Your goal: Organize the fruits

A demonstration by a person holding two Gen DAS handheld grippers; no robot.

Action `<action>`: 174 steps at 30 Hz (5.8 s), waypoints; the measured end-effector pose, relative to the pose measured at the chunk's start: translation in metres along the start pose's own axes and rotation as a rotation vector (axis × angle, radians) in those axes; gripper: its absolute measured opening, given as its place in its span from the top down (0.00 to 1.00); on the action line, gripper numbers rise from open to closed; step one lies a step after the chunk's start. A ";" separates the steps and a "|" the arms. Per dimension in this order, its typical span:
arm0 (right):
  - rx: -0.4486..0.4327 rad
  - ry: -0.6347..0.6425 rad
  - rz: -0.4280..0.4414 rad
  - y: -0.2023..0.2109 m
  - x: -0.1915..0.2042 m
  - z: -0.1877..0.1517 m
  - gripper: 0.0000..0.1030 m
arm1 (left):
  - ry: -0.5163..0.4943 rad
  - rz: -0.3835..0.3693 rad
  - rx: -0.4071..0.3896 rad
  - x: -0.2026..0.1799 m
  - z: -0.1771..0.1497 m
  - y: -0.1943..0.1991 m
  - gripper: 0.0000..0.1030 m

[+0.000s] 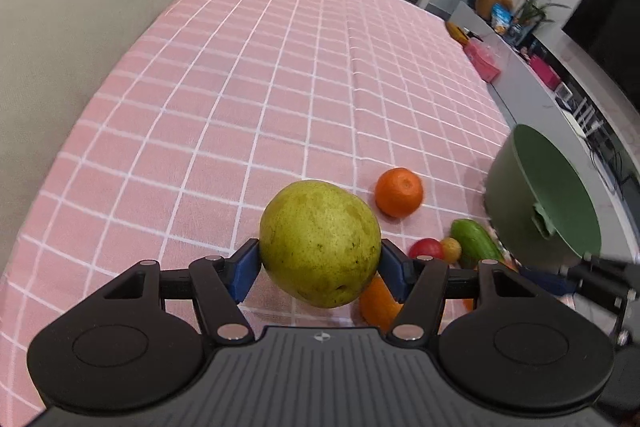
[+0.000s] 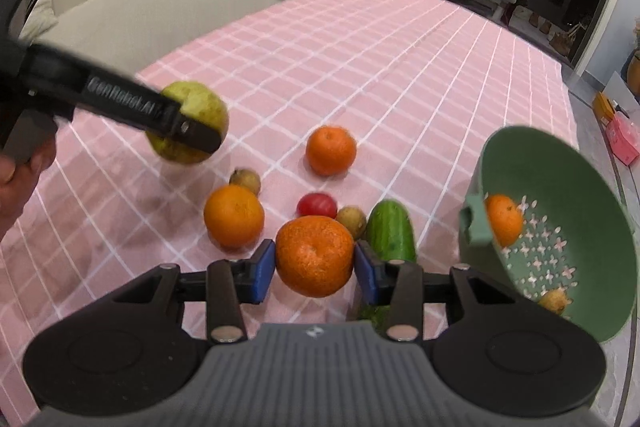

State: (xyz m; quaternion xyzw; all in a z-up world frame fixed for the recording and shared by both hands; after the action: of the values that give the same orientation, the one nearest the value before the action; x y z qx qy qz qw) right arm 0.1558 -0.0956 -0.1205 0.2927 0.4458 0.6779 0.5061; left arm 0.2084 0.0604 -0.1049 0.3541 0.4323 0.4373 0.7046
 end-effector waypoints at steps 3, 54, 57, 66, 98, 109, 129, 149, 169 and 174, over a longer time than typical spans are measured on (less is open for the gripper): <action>-0.044 -0.037 0.013 0.017 -0.010 0.007 0.61 | -0.041 0.012 -0.021 -0.014 0.004 0.011 0.30; 0.173 -0.308 -0.034 -0.031 -0.222 -0.007 0.61 | -0.585 0.083 0.359 -0.243 0.041 -0.118 0.30; 0.183 -0.286 -0.045 -0.032 -0.219 -0.006 0.60 | -0.595 0.108 0.363 -0.245 0.040 -0.120 0.30; 0.089 -0.330 -0.091 -0.008 -0.230 0.003 0.43 | -0.557 0.119 0.241 -0.247 0.058 -0.095 0.13; -0.014 -0.353 0.037 0.046 -0.060 -0.045 0.43 | -0.162 0.122 0.020 -0.017 -0.052 0.025 0.13; 0.006 -0.344 0.029 0.024 -0.056 -0.031 0.43 | -0.126 0.064 0.022 -0.018 -0.050 0.016 0.13; 0.135 -0.327 0.024 -0.042 -0.057 -0.022 0.65 | -0.113 0.031 0.041 -0.020 -0.043 0.007 0.13; 0.159 -0.311 0.054 -0.035 -0.059 -0.035 0.67 | -0.188 0.075 0.024 -0.039 -0.042 -0.020 0.24; 0.160 -0.305 0.085 -0.037 -0.065 -0.038 0.67 | -0.237 0.074 0.013 -0.047 -0.039 -0.053 0.46; 0.161 -0.297 0.084 -0.037 -0.064 -0.037 0.67 | -0.232 0.060 0.011 -0.044 -0.039 -0.051 0.52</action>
State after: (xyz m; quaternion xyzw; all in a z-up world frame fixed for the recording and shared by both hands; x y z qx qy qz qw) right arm 0.1602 -0.1645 -0.1666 0.4476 0.4063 0.6098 0.5126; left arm 0.1781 0.0056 -0.1512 0.4190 0.3395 0.4122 0.7344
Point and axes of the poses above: each gripper's, at about its wrist camera, not at the fingertips, and y roughly against the way its jaws point, x to its left, z to its top, the point moved 4 cm from there along -y, roughly the way its jaws point, and after that the axes turned 13 degrees about x, right-handed, at the moved point
